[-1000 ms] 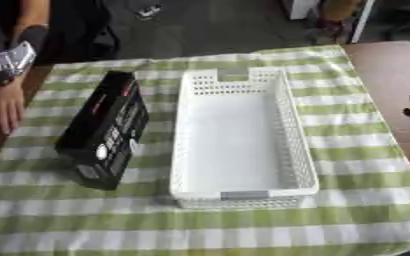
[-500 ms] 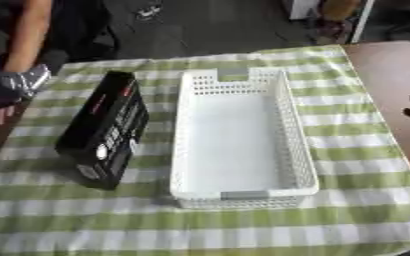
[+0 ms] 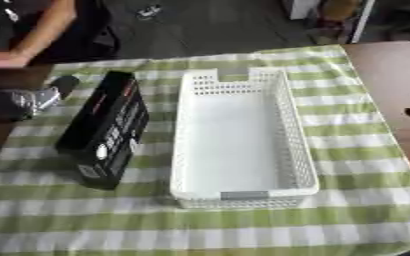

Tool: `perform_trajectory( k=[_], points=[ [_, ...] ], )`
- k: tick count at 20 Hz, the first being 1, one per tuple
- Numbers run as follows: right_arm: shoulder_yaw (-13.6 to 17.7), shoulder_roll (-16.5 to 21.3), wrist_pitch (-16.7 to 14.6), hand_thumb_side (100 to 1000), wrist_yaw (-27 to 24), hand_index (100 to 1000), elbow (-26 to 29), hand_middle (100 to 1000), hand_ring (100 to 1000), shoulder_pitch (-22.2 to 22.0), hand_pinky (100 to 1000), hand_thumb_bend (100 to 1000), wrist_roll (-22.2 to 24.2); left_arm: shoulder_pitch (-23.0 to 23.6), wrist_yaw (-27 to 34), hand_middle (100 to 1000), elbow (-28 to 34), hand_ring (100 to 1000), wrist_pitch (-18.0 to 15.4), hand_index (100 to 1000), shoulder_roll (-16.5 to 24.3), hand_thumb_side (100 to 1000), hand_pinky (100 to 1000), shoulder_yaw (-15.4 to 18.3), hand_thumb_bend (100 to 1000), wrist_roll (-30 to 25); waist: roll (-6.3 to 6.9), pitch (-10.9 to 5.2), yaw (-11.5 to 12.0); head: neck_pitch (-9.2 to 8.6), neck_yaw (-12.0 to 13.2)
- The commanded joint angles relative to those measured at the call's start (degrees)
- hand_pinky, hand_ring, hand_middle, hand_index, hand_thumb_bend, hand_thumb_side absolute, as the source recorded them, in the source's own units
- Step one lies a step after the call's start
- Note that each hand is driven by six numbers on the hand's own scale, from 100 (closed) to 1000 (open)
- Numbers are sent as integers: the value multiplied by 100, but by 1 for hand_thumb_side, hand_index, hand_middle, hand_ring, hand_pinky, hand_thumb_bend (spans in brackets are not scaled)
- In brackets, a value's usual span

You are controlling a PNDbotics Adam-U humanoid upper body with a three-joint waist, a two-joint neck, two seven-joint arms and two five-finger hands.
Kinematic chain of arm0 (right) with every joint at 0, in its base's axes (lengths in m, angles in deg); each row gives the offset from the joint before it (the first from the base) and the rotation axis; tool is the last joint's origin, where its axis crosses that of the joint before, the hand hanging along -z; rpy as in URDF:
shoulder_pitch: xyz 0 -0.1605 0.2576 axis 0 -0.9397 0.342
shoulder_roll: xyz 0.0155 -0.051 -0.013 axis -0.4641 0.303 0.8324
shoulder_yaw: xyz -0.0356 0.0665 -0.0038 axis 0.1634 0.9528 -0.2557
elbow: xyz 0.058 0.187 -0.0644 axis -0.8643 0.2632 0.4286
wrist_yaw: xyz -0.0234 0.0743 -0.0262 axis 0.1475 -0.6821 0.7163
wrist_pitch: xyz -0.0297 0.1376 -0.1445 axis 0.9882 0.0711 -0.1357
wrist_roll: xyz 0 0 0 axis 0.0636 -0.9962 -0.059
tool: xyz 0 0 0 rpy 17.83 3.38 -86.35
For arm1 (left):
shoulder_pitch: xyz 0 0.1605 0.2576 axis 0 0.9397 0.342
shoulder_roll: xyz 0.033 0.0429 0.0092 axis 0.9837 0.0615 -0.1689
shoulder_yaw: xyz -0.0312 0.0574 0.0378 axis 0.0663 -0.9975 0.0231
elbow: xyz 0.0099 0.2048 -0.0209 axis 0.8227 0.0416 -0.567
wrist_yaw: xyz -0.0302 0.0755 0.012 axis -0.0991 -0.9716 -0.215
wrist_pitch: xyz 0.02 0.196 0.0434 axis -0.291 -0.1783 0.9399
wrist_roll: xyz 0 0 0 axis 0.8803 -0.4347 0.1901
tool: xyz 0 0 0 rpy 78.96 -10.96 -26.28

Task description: Pick up objects on the table and place them in the box.

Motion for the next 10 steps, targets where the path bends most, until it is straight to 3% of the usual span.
perform_trajectory(
  k=[1,5,10],
  points=[
    [27,74,-5,611,4,1000,51,884,838,45,780,100,-2,-17,42,957,92,922,178,990,67,650,877,140,910,207,-16,-58,19,-48,27],
    [28,75,-6,610,4,1000,48,884,838,41,780,100,-2,54,102,897,92,887,570,942,-6,758,832,186,725,592,-18,-53,24,-31,41],
    [29,75,-6,609,2,1000,47,884,839,41,780,100,-1,226,370,886,92,871,1105,938,-11,771,807,147,726,914,-13,-47,23,-11,60]
  ],
)
